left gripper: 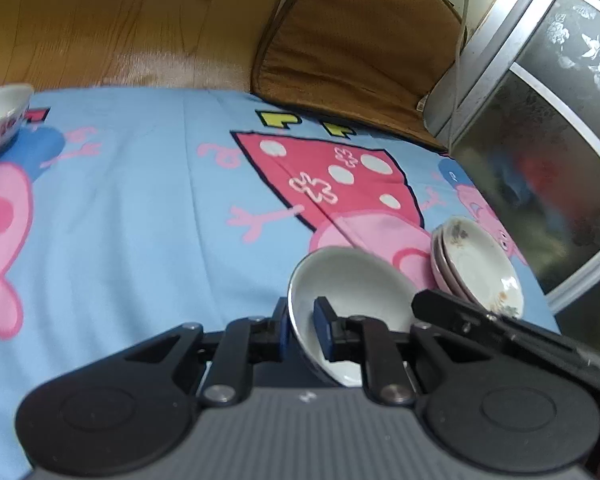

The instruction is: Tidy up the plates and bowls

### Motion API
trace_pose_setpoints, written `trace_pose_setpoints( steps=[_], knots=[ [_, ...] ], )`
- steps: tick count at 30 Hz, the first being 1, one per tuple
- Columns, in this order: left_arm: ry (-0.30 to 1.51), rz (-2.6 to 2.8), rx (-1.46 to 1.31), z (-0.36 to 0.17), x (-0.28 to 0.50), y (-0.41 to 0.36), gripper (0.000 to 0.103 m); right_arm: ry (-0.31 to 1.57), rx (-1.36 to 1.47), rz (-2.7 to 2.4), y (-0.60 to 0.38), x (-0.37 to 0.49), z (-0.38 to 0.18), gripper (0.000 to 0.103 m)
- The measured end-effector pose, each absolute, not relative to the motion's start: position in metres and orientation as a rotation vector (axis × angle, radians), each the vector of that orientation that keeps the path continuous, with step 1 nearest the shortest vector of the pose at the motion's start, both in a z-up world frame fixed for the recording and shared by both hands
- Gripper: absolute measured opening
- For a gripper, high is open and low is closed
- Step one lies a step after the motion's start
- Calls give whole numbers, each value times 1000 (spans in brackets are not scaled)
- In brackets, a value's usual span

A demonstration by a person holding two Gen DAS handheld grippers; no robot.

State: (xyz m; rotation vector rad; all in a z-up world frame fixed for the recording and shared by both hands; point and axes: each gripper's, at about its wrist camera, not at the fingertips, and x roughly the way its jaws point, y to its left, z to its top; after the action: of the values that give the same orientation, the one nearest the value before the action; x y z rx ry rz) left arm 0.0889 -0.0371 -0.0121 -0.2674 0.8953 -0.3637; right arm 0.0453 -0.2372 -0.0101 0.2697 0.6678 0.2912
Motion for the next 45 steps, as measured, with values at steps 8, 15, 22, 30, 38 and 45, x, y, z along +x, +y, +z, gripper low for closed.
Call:
trace_pose_setpoints(
  steps=[8, 15, 22, 30, 38, 45],
  knots=[
    [751, -306, -206, 13, 57, -8, 36, 475, 228, 264, -231, 29, 4, 13],
    [732, -223, -181, 2, 2, 59, 35, 525, 203, 480, -184, 28, 13, 13],
    [751, -79, -191, -7, -35, 123, 36, 734, 179, 705, -112, 35, -12, 30],
    [695, 12, -364, 12, -20, 205, 40, 796, 235, 714, -72, 61, 2, 32],
    [695, 65, -304, 18, 25, 225, 48, 784, 234, 687, -27, 95, 15, 31],
    [764, 53, -330, -2, 52, 228, 16, 815, 154, 659, 6, 116, 4, 29]
  ],
)
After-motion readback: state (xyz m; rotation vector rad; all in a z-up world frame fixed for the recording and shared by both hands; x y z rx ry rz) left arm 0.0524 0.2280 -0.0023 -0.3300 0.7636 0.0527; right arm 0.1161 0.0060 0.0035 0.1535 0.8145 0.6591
